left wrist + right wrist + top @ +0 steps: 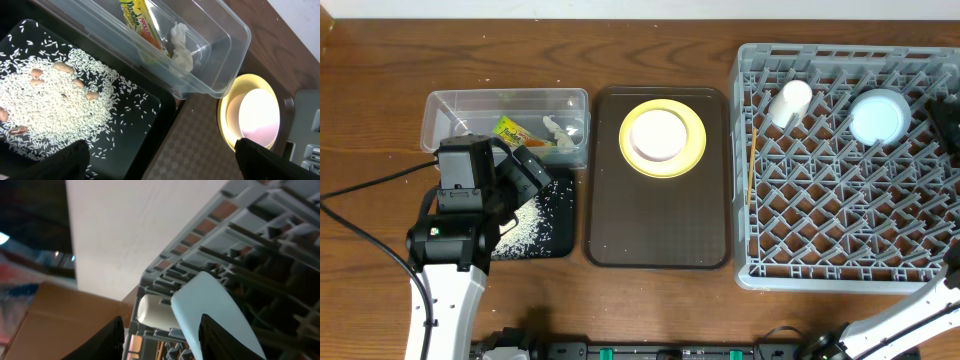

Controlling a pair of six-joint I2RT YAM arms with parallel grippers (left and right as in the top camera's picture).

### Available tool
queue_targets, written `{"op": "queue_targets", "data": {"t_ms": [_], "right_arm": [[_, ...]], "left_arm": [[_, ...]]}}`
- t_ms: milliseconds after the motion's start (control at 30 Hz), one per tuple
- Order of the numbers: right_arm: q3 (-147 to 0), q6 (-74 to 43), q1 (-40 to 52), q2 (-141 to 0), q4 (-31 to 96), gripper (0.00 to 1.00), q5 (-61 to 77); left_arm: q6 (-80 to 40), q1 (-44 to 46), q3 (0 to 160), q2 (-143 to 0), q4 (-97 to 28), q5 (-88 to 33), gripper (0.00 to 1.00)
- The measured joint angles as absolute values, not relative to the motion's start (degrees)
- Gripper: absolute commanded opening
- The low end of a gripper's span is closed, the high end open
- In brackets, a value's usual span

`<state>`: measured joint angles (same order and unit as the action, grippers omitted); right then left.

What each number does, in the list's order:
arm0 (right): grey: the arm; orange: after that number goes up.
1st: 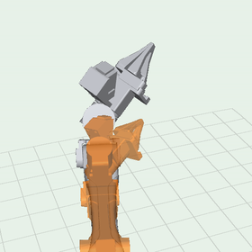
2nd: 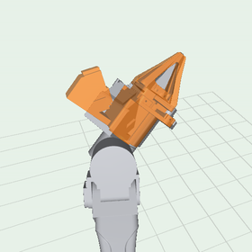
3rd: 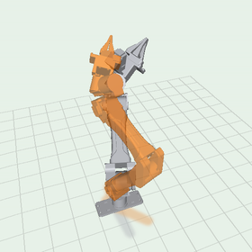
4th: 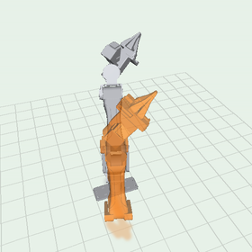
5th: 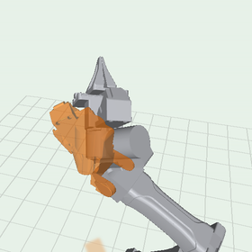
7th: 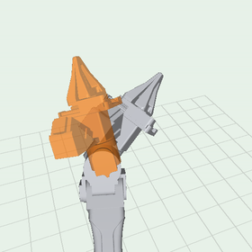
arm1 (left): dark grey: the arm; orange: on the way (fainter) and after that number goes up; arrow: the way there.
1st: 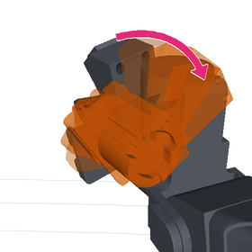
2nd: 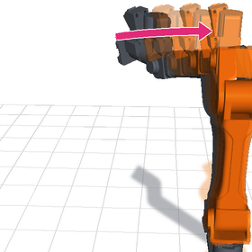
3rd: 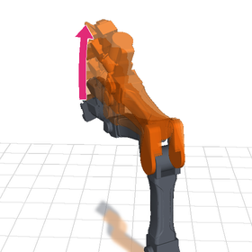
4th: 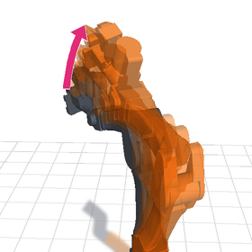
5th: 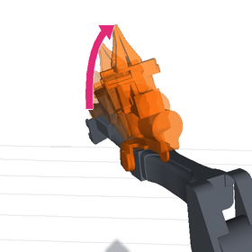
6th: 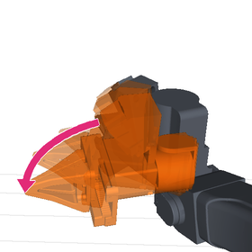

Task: Sort waste into correct bins and load items into the dishwasher rack
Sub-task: 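Move the right gripper to the pink bowl and grip its rim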

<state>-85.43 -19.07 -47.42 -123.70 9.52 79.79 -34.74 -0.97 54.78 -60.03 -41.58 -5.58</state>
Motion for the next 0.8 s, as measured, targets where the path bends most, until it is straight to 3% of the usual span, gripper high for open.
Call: {"op": "queue_targets", "data": {"t_ms": [333,533,800], "right_arm": [[-85.4,-13.4,-39.6,-103.5,26.4,0.46,58.5],[-85.5,-6.4,-23.9,-91.2,33.5,0.46,38.3],[-85.5,-2.0,2.5,-90.0,37.8,0.47,21.4]], "left_arm": [[-34.7,-1.0,54.8,-60.0,-41.6,-5.6,0.95],[-34.7,-1.0,54.8,-60.0,-41.6,-5.6,0.95],[-34.7,-1.0,54.8,-60.0,-41.6,-5.6,0.95]]}}
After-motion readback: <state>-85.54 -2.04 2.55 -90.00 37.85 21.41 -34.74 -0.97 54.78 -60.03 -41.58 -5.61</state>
